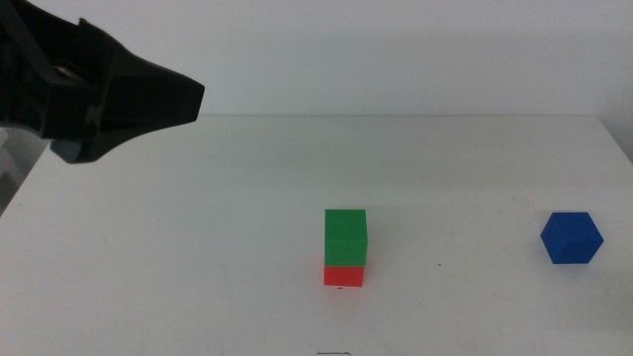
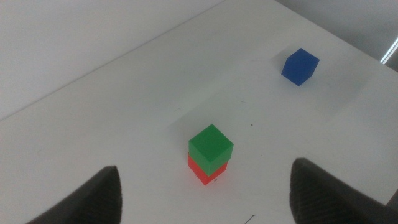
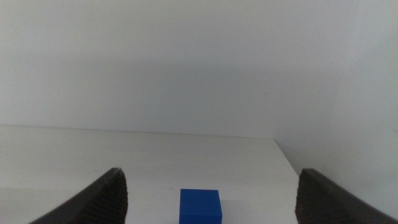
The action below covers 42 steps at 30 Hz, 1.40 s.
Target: Stack red cubes first, then green, then blue cubes in a specific spot.
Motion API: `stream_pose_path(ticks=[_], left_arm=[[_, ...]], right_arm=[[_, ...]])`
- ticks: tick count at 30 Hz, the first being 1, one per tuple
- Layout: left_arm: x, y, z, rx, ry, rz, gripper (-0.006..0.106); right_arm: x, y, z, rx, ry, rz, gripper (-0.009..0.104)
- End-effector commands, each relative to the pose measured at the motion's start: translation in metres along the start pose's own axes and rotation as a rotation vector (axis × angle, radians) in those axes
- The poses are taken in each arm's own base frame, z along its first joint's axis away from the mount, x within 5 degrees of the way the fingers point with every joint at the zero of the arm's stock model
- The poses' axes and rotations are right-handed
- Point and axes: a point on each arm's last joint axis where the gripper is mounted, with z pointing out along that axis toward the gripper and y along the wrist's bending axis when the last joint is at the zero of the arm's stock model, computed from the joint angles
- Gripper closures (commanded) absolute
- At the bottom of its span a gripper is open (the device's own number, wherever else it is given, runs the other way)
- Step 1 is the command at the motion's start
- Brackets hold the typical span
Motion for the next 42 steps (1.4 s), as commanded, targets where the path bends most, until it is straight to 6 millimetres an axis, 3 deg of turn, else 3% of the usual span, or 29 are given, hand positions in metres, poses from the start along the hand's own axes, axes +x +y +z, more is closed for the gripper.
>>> stream_pose_path(ticks=[1,9,17,28,42], left_arm=[[-0.011,-0.002,-0.008,-0.004,-0.098,0.000,0.009],[-0.011,-0.002,-0.008,-0.004,-0.098,0.000,0.009],[-0.011,-0.002,-0.008,-0.005,-0.098,0.000,0.009],[-0.011,-0.002,-0.008,-0.006,-0.098,-0.001,0.009],[-0.011,-0.002,-0.008,-0.006,-0.098,-0.001,0.009]], right_arm=[[-0.016,-0.001,-0.002,0.013,-0.109,-0.004,0.024],[-0.075,-0.003,0.002,-0.009,-0.003,0.039,0.024],[-0.137,-0.005,0.038,-0.029,0.186,0.038,0.024],[-0.170,0.000,0.099,-0.105,0.605,0.114,0.024],[-0.199,0.001,0.174,-0.107,0.904,0.186,0.024]])
